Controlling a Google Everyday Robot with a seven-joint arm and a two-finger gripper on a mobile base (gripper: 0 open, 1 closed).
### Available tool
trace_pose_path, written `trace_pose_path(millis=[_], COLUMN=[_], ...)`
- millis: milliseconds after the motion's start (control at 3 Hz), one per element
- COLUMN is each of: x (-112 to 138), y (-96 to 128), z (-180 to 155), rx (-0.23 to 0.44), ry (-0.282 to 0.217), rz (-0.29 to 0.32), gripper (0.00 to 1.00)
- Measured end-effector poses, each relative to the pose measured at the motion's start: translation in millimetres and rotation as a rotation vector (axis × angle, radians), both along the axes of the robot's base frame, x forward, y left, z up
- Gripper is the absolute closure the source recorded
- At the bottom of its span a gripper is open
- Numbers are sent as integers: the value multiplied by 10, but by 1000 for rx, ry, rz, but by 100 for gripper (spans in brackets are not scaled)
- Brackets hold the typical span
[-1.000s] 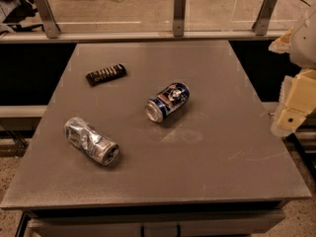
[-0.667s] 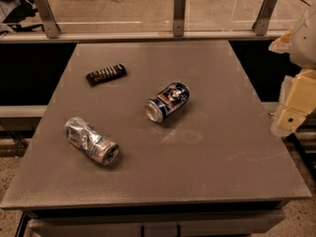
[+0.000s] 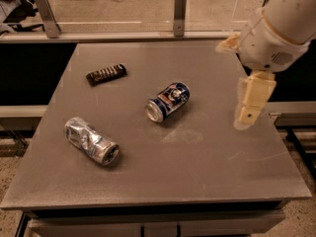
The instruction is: Pick pepsi can
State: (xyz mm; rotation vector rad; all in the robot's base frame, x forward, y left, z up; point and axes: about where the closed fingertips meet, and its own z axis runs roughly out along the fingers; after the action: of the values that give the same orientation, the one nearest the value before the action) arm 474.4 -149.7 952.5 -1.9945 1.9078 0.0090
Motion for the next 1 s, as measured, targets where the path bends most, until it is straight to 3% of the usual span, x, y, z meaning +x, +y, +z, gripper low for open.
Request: trace_pose_path(millis=[333, 667, 1000], x=[195, 364, 569], y=[421, 776, 1023], z=[-129, -263, -427], rx=[-10, -74, -172], ry=[-48, -97, -104], rz=[193, 359, 482], gripper=[0, 0, 0])
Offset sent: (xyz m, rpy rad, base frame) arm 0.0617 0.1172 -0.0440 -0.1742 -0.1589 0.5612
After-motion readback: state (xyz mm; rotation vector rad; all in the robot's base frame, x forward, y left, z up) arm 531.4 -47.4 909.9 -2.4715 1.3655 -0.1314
